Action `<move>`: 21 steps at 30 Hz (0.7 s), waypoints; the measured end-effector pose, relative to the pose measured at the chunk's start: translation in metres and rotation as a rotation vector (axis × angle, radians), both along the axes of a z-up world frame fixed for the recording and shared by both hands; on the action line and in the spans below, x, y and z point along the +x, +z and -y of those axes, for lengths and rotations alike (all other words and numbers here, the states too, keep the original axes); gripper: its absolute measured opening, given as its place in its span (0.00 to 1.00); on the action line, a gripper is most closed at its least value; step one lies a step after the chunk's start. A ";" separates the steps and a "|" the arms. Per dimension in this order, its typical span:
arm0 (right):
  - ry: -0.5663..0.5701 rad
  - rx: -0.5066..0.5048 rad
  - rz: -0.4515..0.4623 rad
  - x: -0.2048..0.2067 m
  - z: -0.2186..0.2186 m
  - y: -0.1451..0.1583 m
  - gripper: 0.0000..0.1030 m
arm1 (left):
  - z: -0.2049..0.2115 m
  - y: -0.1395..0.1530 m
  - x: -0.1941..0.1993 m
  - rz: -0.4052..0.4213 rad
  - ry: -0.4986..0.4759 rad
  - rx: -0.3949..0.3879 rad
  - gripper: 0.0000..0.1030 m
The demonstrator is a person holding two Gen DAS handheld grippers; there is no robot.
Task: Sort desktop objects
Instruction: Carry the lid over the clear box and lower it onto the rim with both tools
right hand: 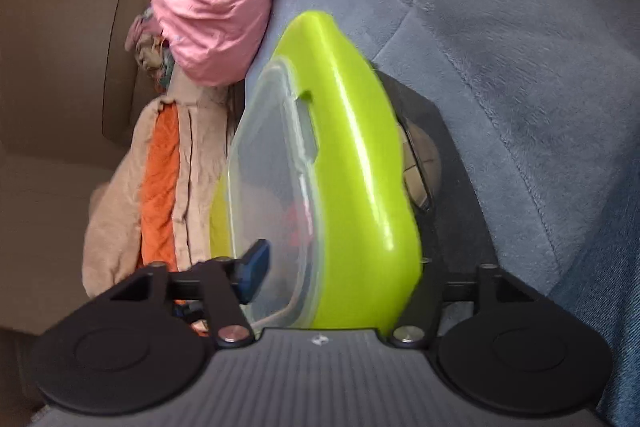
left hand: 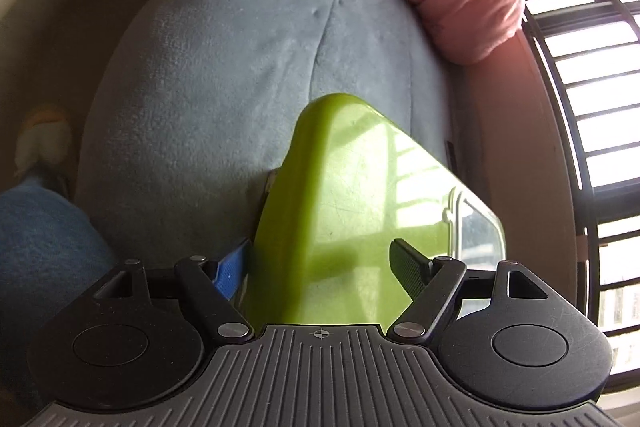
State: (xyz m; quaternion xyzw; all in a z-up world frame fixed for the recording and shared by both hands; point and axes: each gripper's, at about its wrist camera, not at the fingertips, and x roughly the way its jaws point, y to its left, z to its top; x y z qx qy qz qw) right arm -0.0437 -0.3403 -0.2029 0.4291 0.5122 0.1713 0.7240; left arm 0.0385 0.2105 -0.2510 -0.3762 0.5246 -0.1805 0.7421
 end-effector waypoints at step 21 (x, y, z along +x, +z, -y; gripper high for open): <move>0.074 -0.127 -0.146 0.005 0.019 -0.017 0.83 | 0.031 0.014 0.008 0.003 -0.027 -0.027 0.87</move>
